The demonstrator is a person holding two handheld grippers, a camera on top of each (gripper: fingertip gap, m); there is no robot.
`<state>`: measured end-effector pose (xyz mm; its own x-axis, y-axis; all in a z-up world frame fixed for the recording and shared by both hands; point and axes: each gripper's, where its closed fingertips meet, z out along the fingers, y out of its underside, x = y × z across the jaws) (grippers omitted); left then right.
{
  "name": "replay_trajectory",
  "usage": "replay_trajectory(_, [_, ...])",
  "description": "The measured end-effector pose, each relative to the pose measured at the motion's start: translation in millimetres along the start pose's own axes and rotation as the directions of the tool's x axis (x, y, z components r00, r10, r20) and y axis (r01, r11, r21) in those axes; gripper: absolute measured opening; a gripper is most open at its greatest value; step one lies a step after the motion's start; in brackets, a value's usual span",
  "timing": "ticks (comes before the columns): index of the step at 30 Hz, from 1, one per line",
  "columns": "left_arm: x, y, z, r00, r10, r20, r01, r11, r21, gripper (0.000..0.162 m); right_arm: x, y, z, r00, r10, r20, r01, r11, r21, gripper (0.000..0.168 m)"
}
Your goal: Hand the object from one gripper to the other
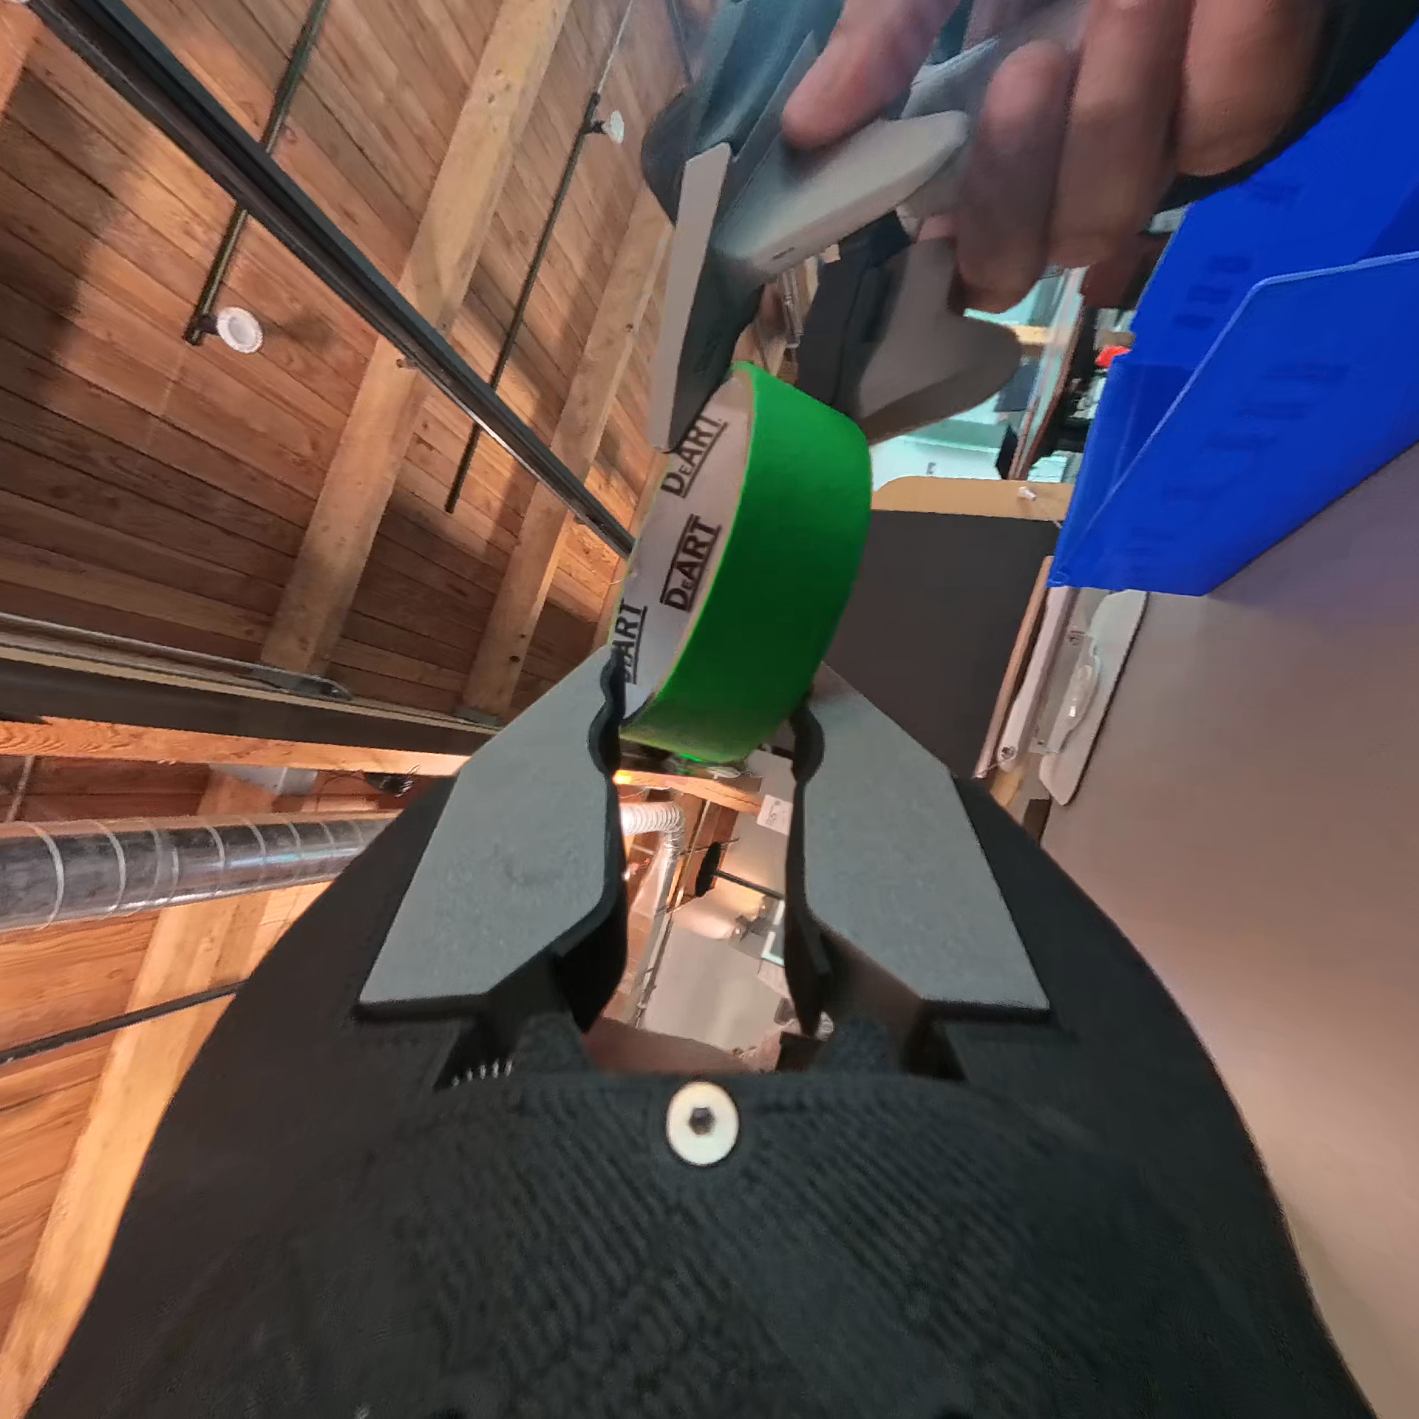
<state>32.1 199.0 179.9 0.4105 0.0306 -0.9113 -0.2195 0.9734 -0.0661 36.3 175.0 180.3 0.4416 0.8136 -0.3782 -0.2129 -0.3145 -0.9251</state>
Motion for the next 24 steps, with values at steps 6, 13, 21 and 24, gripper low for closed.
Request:
replay_trajectory(6, [7.1, -4.5, -1.7, 0.995, -0.071, -0.070, 0.073, 0.997, 0.022, 0.042, -3.1, -3.4, -2.8, 1.000, -0.025, -0.009, 0.025, 1.000, 0.009, 0.037])
replay_trajectory(13, [26.5, -7.8, -10.1, 0.933, -0.238, -0.270, 0.256, 0.966, 0.033, 0.044, -1.3, -2.7, -4.8, 0.996, -0.075, -0.053, 0.074, 0.997, -0.010, 0.035])
replay_trajectory(21, [34.5, -4.6, -21.9, 0.811, -0.409, -0.417, 0.448, 0.894, -0.005, 0.038, 0.7, -4.1, -8.3, 0.991, -0.105, -0.079, 0.105, 0.994, -0.011, 0.029])
replay_trajectory(24, [30.8, -5.5, -27.3, 0.688, -0.545, -0.479, 0.611, 0.792, -0.025, 0.040, -4.1, -3.3, -7.8, 0.989, -0.131, -0.068, 0.130, 0.991, -0.020, 0.023])
